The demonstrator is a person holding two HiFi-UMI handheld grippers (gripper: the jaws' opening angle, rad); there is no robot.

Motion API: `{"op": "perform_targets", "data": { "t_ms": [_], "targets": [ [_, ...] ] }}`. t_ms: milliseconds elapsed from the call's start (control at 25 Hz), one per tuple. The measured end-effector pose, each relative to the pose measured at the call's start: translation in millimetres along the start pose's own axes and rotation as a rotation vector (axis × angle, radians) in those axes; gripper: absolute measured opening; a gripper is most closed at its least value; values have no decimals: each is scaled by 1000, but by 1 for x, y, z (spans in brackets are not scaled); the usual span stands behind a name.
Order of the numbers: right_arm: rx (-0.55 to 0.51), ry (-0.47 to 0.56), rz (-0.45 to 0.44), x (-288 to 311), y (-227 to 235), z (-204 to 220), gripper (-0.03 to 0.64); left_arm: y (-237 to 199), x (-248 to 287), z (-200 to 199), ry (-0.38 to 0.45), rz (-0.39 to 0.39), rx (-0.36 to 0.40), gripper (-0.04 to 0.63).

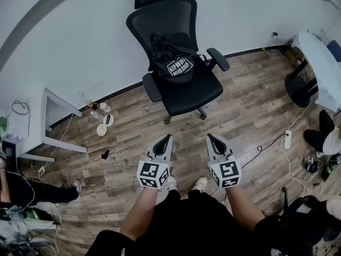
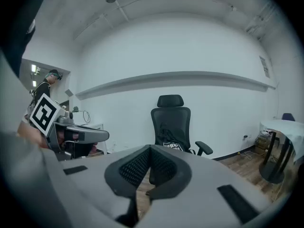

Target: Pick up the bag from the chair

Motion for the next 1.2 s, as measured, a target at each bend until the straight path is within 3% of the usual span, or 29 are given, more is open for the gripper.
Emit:
{"op": "perform_targets", "data": {
  "t_ms": [560, 960, 1200],
  "targets": [
    [121, 21, 6, -7, 31, 8, 18, 15, 17, 8, -49, -7, 5, 25],
    [80, 21, -3, 1, 59, 5, 20, 31, 41, 6, -69, -28, 21, 25],
    [61, 4, -1, 35, 81, -4, 19, 15, 82, -7, -63, -5, 21, 25]
  ]
}}
Point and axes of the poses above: the fingertips, and each gripper's own axes: x forward along the fingers, y to its right, z out of its underside, the point moved 4 cm from there along -x, backward along the fingers, and after that the axes turned 3 degrees about -y, right-handed, at the moved point
